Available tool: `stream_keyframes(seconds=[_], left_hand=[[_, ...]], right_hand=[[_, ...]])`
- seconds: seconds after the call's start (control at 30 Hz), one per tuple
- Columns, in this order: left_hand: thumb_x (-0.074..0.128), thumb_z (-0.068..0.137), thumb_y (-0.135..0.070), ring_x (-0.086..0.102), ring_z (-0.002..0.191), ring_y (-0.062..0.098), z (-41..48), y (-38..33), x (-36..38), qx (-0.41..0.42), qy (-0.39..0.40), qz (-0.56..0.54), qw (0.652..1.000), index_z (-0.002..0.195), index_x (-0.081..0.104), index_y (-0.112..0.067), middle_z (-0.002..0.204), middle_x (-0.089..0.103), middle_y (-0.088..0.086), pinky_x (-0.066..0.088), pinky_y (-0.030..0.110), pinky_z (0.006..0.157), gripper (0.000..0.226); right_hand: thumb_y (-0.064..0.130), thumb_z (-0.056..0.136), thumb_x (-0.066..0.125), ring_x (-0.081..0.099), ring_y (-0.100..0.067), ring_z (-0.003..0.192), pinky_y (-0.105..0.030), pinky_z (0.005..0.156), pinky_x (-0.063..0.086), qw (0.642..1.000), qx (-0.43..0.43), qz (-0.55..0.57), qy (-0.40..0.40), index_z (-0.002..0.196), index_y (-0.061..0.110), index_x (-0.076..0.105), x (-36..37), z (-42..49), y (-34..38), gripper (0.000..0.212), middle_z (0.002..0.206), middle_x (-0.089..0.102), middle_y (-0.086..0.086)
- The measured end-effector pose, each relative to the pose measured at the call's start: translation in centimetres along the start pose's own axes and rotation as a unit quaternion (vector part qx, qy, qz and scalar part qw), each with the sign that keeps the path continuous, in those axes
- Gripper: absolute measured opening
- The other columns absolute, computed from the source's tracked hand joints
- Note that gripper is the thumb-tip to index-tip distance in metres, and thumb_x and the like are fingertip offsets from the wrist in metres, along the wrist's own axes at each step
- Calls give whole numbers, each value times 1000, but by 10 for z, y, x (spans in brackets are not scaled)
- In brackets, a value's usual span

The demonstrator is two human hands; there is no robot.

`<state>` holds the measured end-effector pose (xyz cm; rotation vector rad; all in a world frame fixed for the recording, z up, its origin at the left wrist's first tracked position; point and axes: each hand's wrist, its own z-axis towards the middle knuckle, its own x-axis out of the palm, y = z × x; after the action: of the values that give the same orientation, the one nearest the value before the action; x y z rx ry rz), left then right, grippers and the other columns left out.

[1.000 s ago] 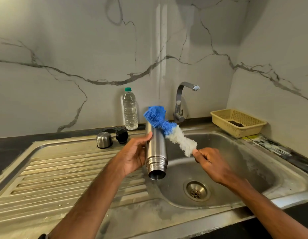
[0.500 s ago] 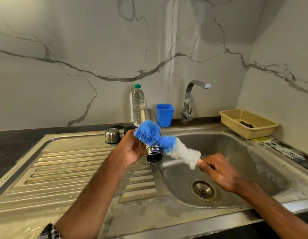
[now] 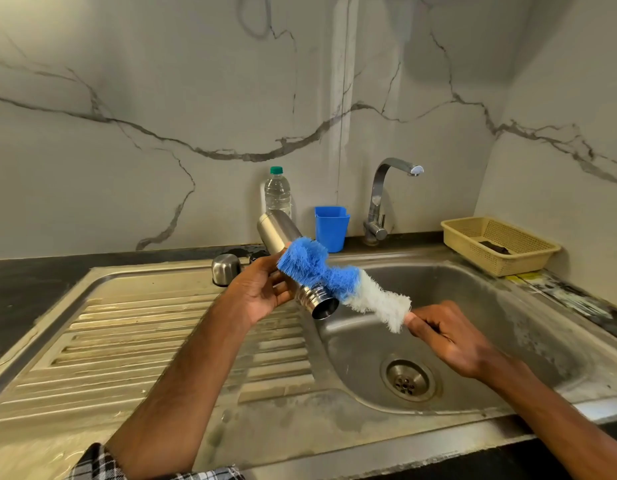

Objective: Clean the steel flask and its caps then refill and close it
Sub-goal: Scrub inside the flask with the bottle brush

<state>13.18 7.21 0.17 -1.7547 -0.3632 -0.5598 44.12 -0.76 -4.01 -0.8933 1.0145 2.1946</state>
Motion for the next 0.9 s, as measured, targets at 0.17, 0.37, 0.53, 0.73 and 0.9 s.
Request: stream_keyframes(seconds=[0.17,0.37,0.53,0.73,0.9], left_hand=[[76,81,-13,76,74,24,-2,-4,-3,10,28,-1,1000,120,61,0,86,76,11,60,33,57,44],[72,85,-16,72,76,22,0,-3,-5,1,69,12,998,113,63,-3,89,71,10,62,34,61,32],[74,73,-15,66,76,20,0,0,-1,3,80,24,997,106,64,-4,88,67,9,60,29,56,36],[75,82,-20,69,90,26,0,3,3,-1,109,59,992,121,62,-4,100,72,12,63,33,68,44],[91,61,-26,66,99,28,2,8,4,-3,129,92,987,127,61,-3,111,69,14,58,38,83,76]], right_hand=[[52,99,37,27,-8,44,-19,48,18,1000,7,6,-6,54,22,36,0,2,3,54,50,30,10],[52,101,35,29,-13,42,-27,47,20,1000,-18,-10,-1,55,15,41,4,1,1,59,50,29,3],[49,100,37,28,-11,42,-21,47,18,1000,-8,-4,-8,54,16,41,2,0,1,57,49,30,6],[47,99,39,34,-9,42,-17,46,22,999,31,-11,-34,53,28,39,-3,4,2,49,48,39,11],[37,102,44,35,-9,42,-18,46,22,999,35,-11,-32,54,27,41,-3,3,0,49,46,38,11]])
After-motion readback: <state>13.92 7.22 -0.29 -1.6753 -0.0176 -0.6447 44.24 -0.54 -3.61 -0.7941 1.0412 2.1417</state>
